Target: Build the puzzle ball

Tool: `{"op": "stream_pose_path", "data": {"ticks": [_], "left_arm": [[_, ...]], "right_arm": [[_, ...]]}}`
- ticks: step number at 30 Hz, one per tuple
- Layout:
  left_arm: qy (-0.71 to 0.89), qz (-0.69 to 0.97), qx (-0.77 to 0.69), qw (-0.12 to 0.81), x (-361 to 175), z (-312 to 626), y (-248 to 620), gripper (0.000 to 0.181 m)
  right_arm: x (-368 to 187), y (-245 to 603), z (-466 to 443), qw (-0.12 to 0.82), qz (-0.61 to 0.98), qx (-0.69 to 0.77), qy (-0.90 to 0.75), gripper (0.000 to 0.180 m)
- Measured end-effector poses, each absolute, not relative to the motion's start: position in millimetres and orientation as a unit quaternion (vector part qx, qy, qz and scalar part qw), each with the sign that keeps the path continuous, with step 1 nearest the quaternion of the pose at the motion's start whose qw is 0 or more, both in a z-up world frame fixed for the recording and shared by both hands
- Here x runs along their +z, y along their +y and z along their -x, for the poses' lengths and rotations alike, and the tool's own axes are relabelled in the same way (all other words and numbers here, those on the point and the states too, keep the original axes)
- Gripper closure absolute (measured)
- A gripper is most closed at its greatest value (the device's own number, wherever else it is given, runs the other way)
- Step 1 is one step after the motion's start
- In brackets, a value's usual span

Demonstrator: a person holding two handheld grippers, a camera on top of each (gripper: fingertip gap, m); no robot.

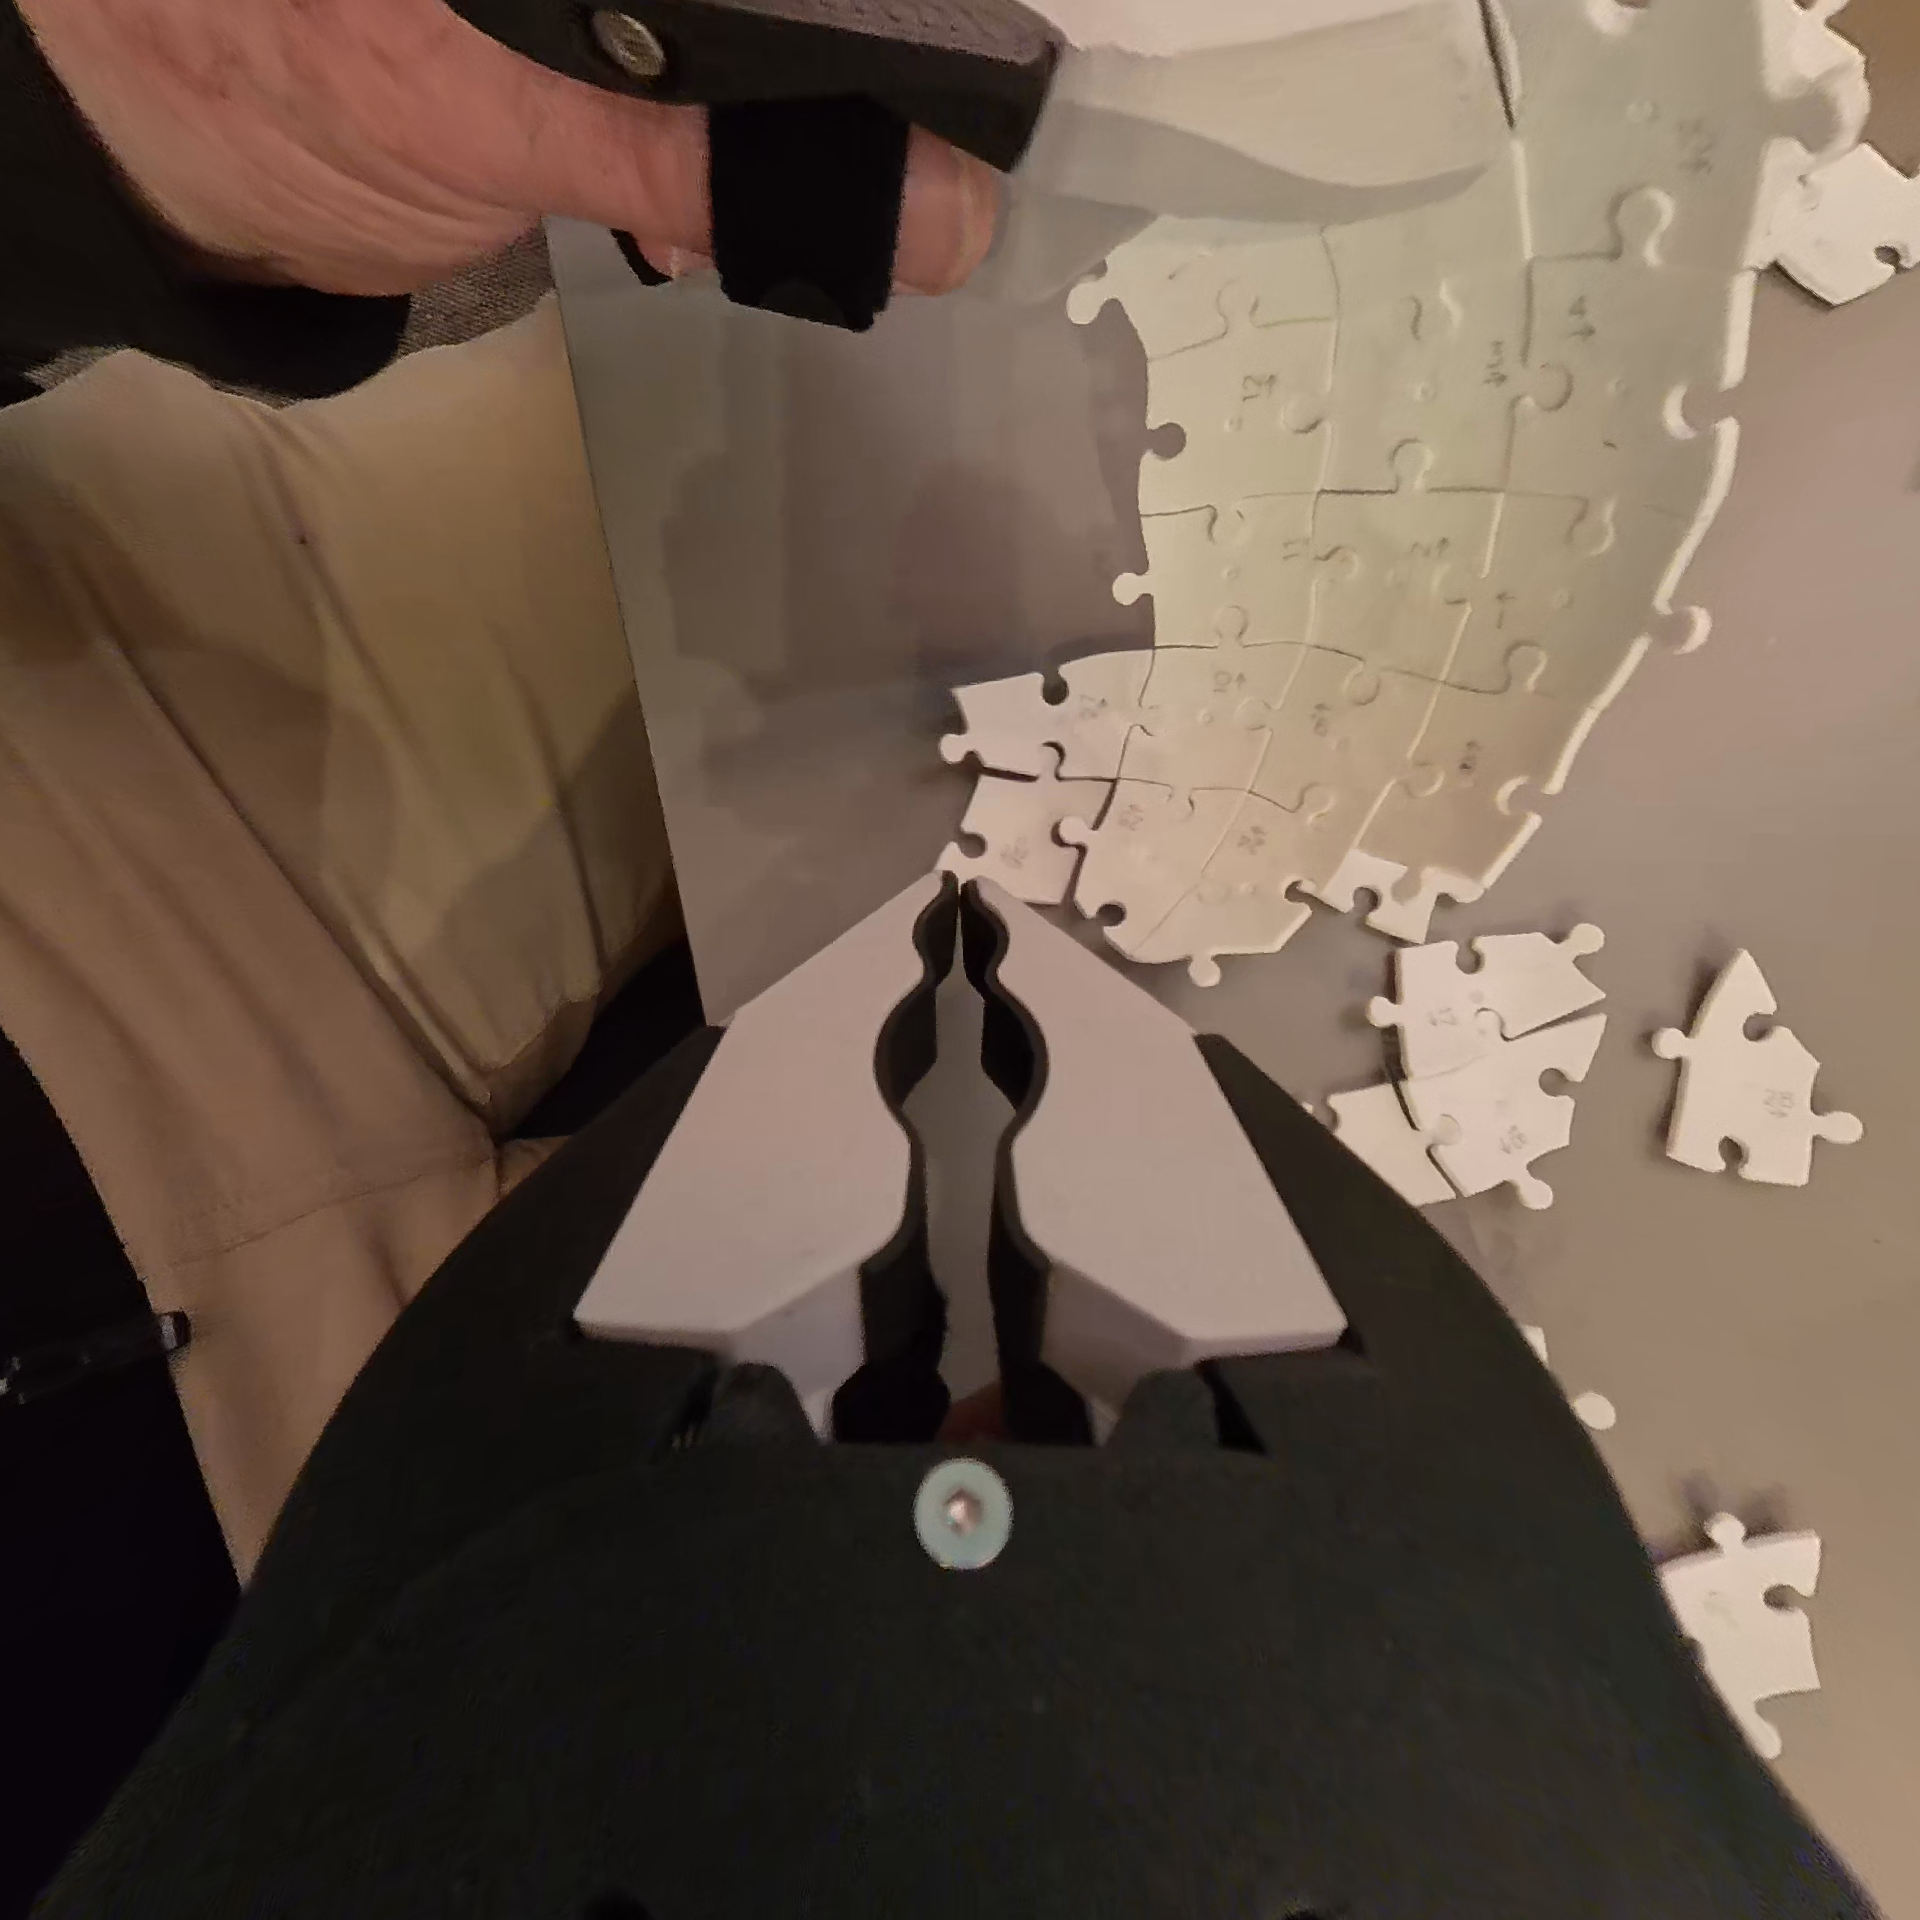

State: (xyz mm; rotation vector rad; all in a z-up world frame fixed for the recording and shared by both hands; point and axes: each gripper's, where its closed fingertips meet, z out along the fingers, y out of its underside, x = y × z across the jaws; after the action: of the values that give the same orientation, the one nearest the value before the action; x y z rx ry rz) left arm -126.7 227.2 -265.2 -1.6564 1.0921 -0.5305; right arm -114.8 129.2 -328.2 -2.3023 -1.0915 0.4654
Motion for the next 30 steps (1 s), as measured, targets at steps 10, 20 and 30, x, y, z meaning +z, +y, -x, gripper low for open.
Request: {"op": "stream_pose_path", "data": {"ticks": [10, 20, 30], "left_arm": [[0.458, 0.687, -0.217, 0.52, -266.2, 126.8, 226.4, 0.178], [0.459, 0.685, -0.214, 0.523, -266.7, 126.0, 223.8, 0.178], [0.462, 0.682, -0.213, 0.526, -267.7, 124.9, 221.3, 0.178]], "right_arm": [[-332.5, 129.4, 116.2, 0.268, 0.856, 0.167, -0.41, 0.18], [-329.8, 153.0, 109.1, 0.31, 0.858, 0.13, -0.389, 0.18], [-337.8, 154.1, 110.2, 0.303, 0.857, 0.111, -0.402, 0.18]]}}
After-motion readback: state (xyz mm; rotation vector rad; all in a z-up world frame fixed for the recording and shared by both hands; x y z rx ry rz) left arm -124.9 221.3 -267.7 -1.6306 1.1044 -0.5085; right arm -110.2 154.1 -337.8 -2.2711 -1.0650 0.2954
